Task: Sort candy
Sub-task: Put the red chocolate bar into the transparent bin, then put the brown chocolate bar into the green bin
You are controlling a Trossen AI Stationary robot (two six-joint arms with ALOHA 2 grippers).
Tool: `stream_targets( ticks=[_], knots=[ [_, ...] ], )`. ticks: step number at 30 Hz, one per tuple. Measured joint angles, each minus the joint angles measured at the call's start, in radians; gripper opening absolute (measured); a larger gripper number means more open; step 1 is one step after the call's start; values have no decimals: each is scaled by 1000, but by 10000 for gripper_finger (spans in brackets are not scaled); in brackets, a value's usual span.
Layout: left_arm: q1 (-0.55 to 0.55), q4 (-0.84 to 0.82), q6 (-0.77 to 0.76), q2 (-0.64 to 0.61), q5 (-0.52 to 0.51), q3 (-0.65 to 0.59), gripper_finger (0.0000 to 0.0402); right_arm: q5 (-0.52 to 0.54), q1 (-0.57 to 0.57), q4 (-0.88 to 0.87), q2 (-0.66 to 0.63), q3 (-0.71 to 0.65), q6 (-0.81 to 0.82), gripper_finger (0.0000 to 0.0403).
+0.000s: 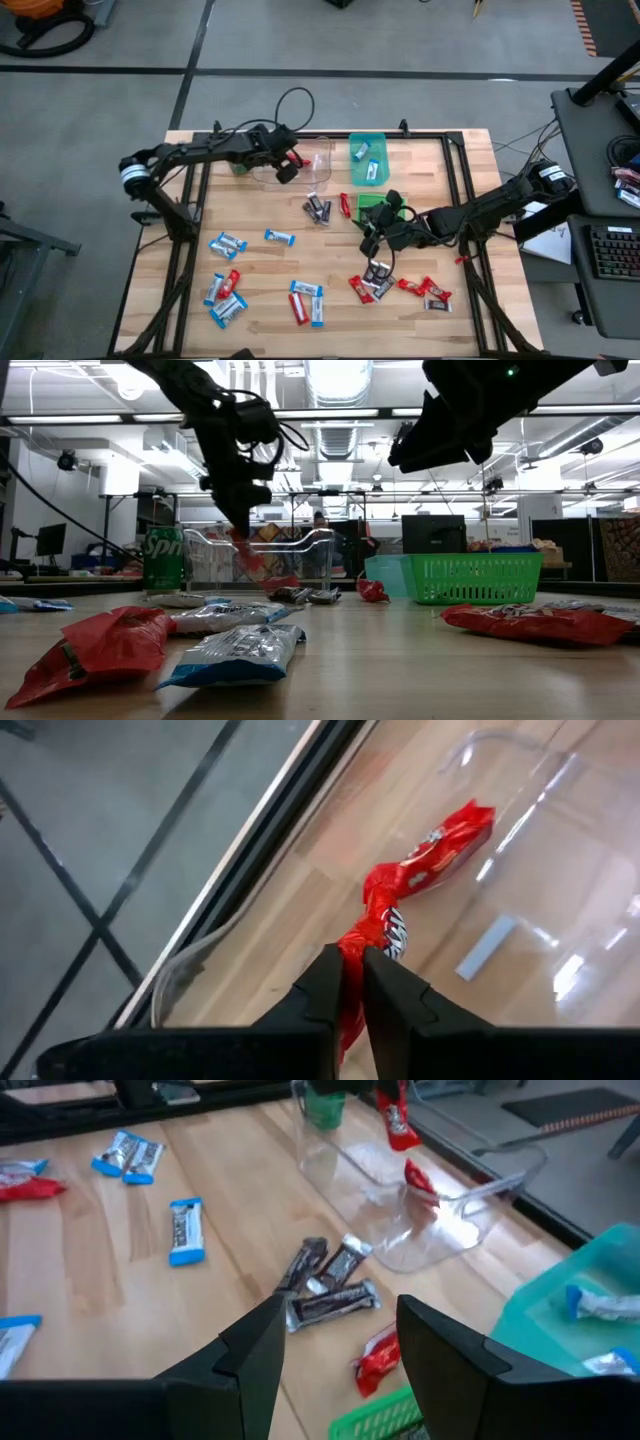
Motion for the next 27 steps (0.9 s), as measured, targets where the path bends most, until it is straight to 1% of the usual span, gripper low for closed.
stream_targets(
  ticks=[3, 7, 11, 14, 17, 21, 24, 27],
  knots=[
    [1, -13, 11, 34, -5, 21, 33, -12, 0, -19, -1, 0, 47, 180],
    [0, -21, 18, 50, -5, 27, 57, -101, 0, -60, 0, 0, 114, 180],
    [-2, -30, 6, 47, -5, 22, 74, -249, 0, -106, 0, 0, 213, 180],
    [-13, -29, 2, 37, -7, 22, 79, -366, 2, -134, 0, 0, 295, 180],
    [-35, -29, -11, 30, -6, 22, 79, -449, 12, -162, 0, 0, 385, 180],
    [-106, -9, -32, 6, -6, 18, 79, -541, 34, -197, 0, 0, 510, 180],
    [-182, 44, -16, -16, -2, -3, 80, -591, 51, -242, 0, 0, 610, 177],
    [-258, 111, 3, -40, 15, -32, 80, -624, 70, -286, 0, 0, 677, 169]
  ],
)
